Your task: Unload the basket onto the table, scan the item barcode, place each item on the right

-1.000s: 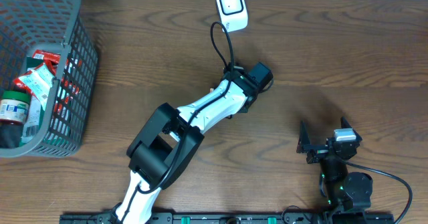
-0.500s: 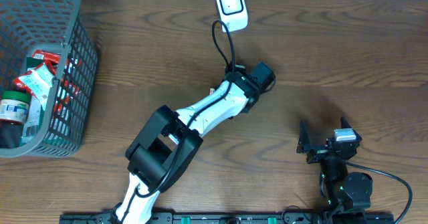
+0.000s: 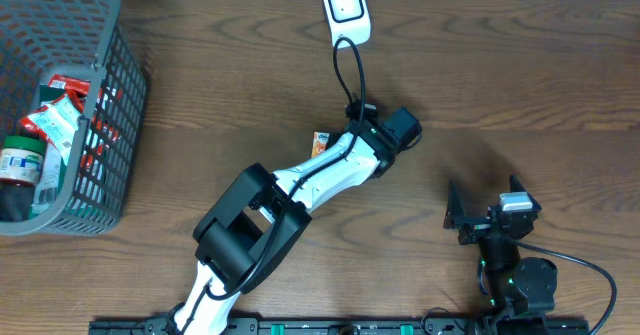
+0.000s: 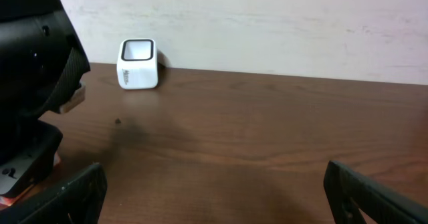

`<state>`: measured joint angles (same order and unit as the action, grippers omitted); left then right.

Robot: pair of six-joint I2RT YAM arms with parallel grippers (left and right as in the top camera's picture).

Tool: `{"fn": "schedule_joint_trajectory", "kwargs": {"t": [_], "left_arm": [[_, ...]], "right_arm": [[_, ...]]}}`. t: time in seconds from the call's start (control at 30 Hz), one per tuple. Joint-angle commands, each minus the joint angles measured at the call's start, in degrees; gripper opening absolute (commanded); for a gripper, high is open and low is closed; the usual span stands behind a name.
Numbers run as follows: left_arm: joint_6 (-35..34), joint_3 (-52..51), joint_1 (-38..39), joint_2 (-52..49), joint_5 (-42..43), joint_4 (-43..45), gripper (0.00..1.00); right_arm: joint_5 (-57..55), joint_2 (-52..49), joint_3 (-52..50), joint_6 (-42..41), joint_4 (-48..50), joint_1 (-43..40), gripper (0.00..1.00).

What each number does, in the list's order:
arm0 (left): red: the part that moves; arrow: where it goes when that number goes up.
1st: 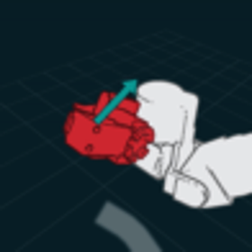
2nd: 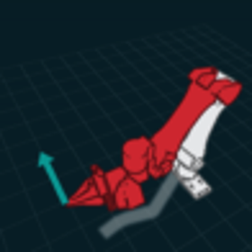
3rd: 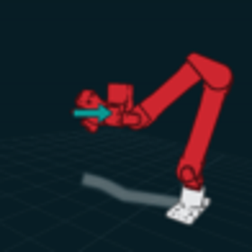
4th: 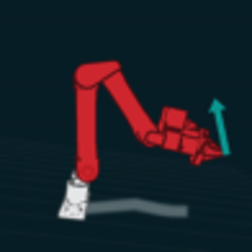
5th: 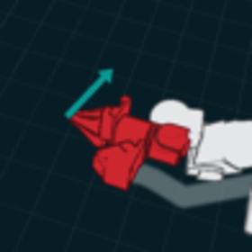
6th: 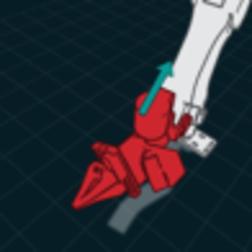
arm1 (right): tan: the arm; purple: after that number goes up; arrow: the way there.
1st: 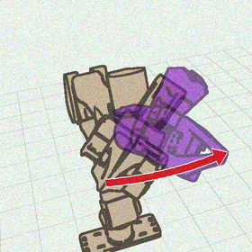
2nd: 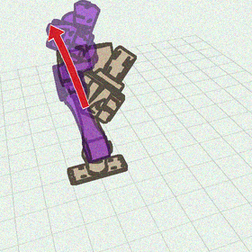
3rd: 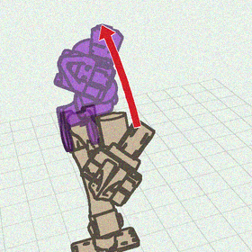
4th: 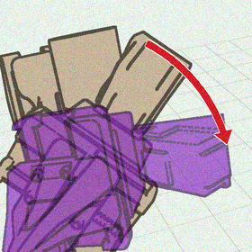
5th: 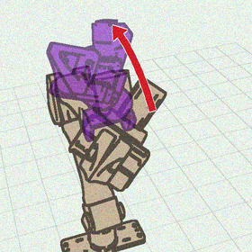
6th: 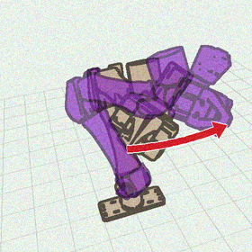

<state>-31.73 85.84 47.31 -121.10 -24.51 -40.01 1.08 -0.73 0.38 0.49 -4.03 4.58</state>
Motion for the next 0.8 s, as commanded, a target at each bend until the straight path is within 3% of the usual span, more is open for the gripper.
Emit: {"fn": "schedule_joint_trajectory", "kwargs": {"t": [0.0, 0.77], "left_arm": [[0.2, -0.6, -0.2, 1.2, -3.4, 0.5, 0.37], [0.2, -1.4, -1.1, 0.2, -3.7, 2.0, 0.36]], "right_arm": [[-0.1, 0.1, -0.1, 0.4, -0.2, 0.3, 0.99], [-0.1, 0.1, -0.1, 0.4, -0.2, 0.3, 0.99]]}}
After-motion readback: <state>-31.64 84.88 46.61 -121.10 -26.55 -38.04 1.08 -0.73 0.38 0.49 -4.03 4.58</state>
